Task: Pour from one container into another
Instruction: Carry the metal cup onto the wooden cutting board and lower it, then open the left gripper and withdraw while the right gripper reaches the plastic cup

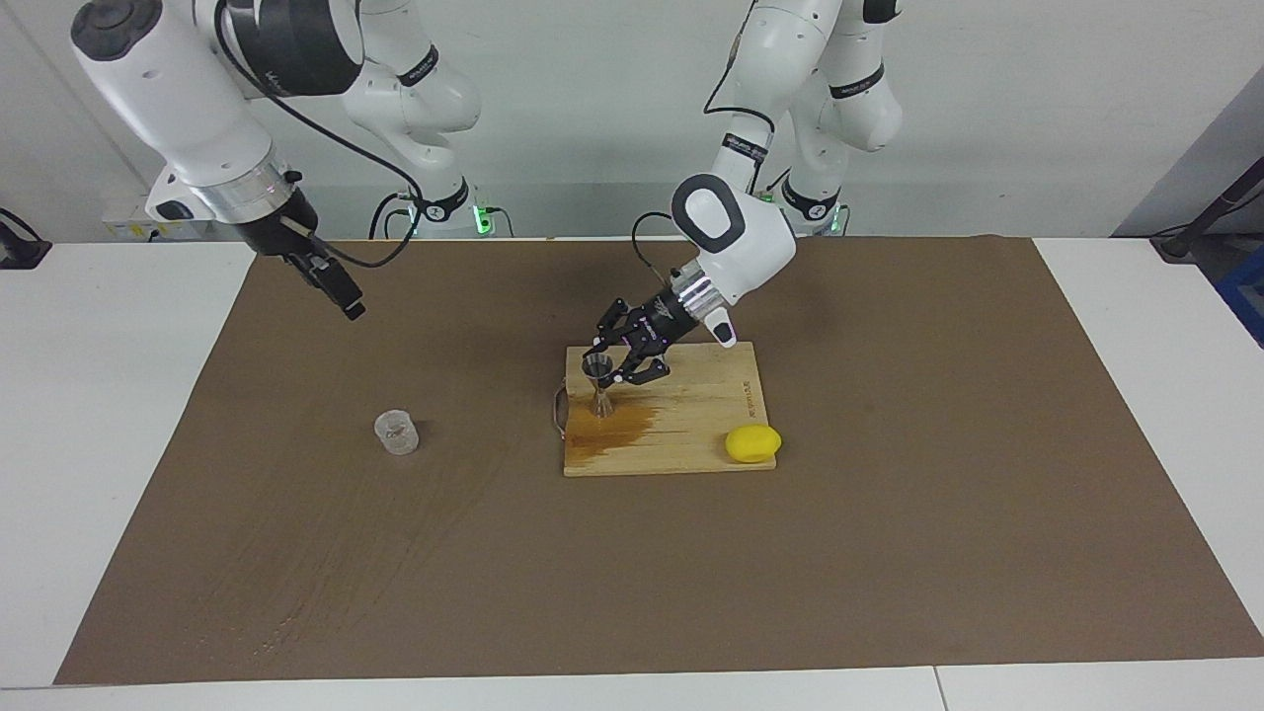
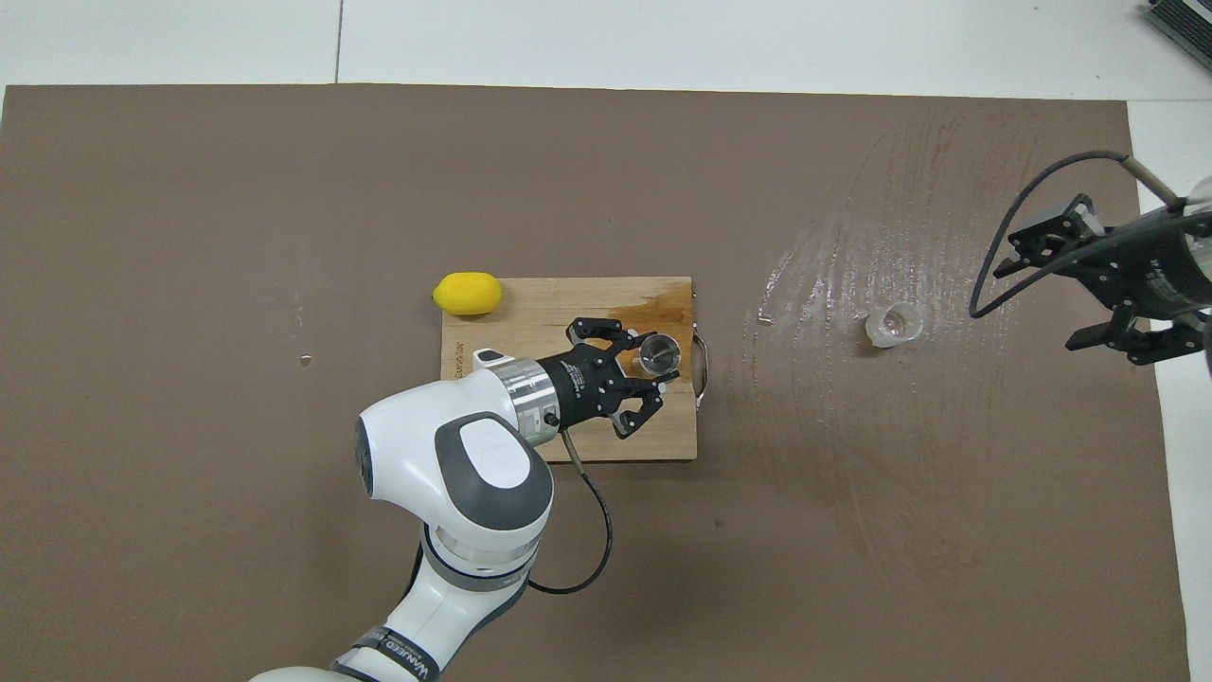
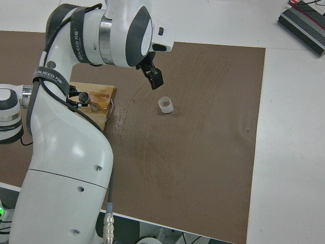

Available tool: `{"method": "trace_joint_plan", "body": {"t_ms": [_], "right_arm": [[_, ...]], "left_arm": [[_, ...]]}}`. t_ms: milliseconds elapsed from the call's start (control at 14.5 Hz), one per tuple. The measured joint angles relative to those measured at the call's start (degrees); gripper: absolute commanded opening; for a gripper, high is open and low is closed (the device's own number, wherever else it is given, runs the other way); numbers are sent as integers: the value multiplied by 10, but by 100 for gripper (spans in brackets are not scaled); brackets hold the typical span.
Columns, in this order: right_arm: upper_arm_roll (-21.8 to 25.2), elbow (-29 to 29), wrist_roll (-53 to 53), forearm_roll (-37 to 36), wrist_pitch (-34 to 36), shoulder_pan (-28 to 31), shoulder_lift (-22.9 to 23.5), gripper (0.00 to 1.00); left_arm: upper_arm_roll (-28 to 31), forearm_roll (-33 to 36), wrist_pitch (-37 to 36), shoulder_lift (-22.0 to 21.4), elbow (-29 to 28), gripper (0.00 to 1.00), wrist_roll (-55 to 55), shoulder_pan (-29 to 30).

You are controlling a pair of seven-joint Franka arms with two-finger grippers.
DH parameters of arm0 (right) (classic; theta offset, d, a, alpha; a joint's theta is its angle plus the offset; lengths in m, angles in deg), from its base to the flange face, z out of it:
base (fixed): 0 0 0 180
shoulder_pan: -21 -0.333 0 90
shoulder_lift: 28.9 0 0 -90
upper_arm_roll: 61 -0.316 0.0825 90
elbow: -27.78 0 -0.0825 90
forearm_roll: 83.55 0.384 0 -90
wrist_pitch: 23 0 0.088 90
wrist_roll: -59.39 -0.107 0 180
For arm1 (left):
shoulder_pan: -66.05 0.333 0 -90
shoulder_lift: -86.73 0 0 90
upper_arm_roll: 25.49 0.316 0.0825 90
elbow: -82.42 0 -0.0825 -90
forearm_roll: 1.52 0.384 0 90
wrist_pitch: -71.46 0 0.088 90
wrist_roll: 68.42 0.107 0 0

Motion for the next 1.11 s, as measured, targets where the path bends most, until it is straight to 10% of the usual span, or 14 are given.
{"method": "trace_joint_plan", "body": {"t_ms": [553,1105], "right_arm": [[3,46,-50,153,-53,106,99,100],[-1,138,-53,245,-206,101,160,100]], "left_arm": [[8,53,0,-40,23,100,0,-1],[19,488,4,-84,44,100,-8,95]]}}
